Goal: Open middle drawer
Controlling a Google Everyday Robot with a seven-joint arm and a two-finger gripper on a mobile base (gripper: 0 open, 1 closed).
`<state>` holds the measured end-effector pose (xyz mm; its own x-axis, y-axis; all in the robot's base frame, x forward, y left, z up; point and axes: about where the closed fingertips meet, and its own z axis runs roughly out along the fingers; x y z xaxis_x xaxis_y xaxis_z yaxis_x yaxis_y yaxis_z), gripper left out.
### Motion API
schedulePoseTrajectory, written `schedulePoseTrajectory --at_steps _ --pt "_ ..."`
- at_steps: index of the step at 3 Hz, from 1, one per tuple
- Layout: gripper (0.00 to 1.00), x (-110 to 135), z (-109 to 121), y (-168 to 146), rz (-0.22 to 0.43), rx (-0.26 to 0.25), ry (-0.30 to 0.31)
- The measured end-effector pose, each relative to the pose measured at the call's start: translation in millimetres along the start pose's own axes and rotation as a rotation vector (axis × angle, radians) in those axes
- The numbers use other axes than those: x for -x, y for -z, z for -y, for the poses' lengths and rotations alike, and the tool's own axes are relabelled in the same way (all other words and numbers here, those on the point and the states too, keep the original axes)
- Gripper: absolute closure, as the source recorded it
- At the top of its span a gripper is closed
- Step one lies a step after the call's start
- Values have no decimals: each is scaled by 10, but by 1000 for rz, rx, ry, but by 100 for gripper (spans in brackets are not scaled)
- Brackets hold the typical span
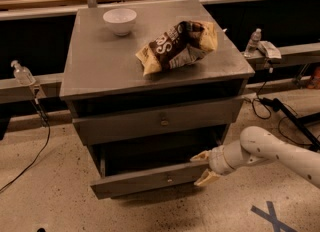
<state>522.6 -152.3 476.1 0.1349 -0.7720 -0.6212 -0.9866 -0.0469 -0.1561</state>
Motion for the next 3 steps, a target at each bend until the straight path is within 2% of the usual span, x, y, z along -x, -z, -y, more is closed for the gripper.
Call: schedulePoseTrajectory --at_steps 2,3 --pt "36 -135 326 -73 -61 8 19" --pt "37 -340 492 -211 -114 49 -6"
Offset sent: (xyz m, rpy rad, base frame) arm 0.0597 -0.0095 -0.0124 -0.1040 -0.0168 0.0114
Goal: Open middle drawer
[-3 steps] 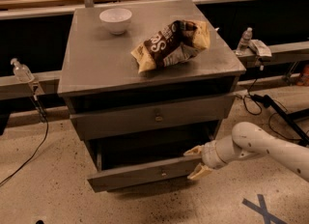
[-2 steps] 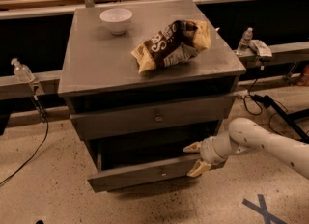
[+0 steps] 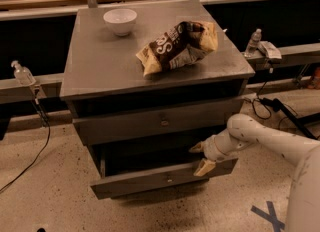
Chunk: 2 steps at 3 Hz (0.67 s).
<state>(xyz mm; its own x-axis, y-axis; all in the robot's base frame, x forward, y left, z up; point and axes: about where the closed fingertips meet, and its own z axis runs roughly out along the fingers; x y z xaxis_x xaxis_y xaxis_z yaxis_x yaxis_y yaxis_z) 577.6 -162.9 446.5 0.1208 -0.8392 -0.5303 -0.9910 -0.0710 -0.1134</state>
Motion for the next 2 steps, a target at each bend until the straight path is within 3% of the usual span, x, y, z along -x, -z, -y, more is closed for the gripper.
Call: schedulePoseTrajectory --at_steps 2 --pt "38 -226 -69 -232 -35 93 -64"
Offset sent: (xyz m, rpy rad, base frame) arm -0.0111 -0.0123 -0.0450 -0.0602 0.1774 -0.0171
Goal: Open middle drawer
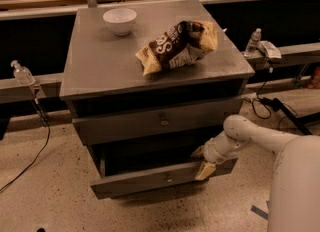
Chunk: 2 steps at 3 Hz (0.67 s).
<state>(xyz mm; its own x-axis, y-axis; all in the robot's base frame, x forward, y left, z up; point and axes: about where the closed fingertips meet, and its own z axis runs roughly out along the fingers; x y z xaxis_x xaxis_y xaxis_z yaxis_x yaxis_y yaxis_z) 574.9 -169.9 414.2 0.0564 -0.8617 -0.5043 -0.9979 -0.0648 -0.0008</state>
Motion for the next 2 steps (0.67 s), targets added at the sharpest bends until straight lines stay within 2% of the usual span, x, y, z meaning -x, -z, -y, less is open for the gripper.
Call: schedulePoseTrajectory --at_steps 2 --pt "38 -39 -447 -59 -12 62 -77"
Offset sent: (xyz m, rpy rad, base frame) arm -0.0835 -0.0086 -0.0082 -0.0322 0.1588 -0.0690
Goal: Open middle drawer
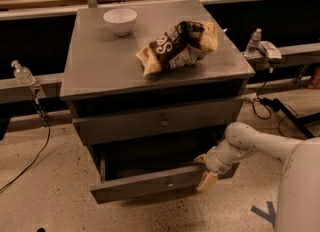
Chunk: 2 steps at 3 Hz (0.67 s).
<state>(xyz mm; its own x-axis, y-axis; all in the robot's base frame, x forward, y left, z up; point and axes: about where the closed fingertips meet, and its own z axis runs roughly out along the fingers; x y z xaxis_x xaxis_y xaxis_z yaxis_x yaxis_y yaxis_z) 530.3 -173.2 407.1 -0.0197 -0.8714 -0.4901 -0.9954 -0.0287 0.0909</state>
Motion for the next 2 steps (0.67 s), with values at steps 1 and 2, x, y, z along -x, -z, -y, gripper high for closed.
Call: schedulePoseTrajectory --at_steps 1,2 --pt "38 9 -2 16 0 0 0" --pt "38 -4 -241 11 14 10 -38"
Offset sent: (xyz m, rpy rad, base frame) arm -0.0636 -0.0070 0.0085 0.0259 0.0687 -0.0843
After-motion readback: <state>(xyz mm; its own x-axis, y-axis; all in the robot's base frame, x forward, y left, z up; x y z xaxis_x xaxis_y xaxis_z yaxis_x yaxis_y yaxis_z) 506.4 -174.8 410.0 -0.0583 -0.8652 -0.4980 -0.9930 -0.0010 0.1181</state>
